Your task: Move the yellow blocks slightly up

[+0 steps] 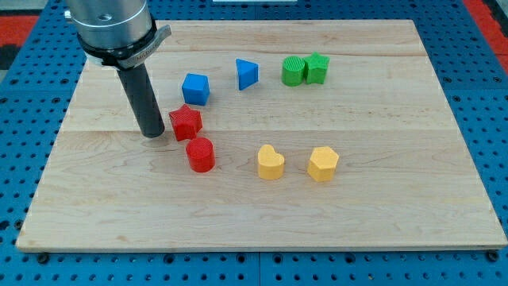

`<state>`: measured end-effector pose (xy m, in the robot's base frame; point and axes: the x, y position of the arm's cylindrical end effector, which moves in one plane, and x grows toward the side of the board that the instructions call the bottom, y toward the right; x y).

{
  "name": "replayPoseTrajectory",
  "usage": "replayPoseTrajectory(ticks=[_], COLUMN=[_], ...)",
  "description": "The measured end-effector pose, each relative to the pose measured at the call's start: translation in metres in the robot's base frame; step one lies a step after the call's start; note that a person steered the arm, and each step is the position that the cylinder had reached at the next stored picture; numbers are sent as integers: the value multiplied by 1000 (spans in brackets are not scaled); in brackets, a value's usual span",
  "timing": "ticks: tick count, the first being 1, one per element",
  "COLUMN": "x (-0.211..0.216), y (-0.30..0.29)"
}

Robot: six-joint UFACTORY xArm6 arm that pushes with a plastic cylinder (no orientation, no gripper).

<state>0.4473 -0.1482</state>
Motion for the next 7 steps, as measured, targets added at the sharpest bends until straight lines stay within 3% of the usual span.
replayPoseTrajectory(ticks=[2, 3, 4, 6, 7], x=[1, 21, 70, 129, 138], y=[0, -27, -21, 65, 80])
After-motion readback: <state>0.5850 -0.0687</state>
